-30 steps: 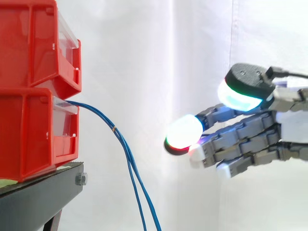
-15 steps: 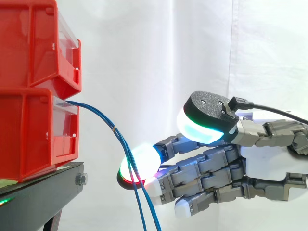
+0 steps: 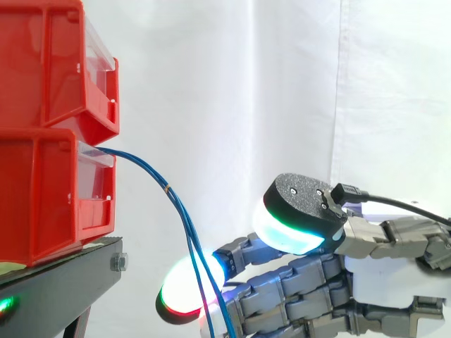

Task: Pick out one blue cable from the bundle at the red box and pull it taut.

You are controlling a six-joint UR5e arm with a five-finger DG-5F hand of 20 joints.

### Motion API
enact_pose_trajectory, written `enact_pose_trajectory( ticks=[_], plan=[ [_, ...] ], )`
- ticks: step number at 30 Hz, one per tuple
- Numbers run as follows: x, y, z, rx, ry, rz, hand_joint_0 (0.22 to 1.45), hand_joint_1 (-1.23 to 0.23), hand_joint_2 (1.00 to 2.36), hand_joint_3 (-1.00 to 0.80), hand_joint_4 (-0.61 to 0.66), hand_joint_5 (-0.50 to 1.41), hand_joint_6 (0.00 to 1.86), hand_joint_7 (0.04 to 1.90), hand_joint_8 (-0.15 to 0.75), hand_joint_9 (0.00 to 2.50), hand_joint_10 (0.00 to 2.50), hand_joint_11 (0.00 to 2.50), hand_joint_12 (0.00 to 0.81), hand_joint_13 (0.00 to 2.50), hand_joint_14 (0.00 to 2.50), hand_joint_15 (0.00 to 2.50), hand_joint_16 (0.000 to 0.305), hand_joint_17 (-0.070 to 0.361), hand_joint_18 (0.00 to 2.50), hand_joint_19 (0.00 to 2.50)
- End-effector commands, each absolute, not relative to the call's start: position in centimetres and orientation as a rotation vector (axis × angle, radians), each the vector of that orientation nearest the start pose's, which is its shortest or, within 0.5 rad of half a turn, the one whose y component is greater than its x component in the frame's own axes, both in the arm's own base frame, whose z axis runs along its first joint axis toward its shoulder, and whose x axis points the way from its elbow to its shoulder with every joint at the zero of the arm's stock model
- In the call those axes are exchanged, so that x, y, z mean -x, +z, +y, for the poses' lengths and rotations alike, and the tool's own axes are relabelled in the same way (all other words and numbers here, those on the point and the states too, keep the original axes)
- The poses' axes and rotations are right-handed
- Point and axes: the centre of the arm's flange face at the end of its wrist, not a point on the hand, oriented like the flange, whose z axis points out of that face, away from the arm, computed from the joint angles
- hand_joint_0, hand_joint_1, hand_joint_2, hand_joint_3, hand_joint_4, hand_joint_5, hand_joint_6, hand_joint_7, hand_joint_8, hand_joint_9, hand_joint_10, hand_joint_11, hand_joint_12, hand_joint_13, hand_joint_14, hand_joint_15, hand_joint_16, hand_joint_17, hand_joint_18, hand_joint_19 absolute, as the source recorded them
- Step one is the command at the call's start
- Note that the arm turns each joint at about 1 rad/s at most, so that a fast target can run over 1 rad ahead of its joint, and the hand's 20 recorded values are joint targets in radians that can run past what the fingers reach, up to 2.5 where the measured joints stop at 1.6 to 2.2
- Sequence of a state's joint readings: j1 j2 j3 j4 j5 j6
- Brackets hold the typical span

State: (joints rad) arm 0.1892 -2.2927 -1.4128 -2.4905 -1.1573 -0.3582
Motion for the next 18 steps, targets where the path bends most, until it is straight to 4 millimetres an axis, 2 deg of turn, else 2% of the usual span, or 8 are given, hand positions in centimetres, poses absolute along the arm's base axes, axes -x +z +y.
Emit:
enact_pose_trajectory(
  ticks=[1, 8, 18],
  plan=[
    [-73.3, 17.8, -3.6, -1.032, 0.840, 1.149, 0.54, -0.56, 1.00, -0.49, 0.16, -0.21, 0.50, 0.69, 0.236, 0.61, 0.01, 0.21, 0.277, 0.50, 0.01, 0.15, 0.038, 0.085, 0.43, 0.52],
    [-75.2, 18.5, -3.8, -1.009, 0.860, 1.094, 0.57, -0.57, 1.00, -0.44, 0.16, -0.19, 0.50, 0.75, 0.230, 0.61, 0.01, 0.22, 0.272, 0.50, 0.01, 0.15, 0.036, 0.081, 0.42, 0.52],
    [-75.3, 18.6, -4.1, -0.988, 0.886, 1.106, 0.60, -0.57, 1.01, -0.40, 0.17, -0.18, 0.50, 0.79, 0.232, 0.62, 0.01, 0.23, 0.269, 0.50, 0.01, 0.15, 0.035, 0.079, 0.42, 0.52]
  ],
)
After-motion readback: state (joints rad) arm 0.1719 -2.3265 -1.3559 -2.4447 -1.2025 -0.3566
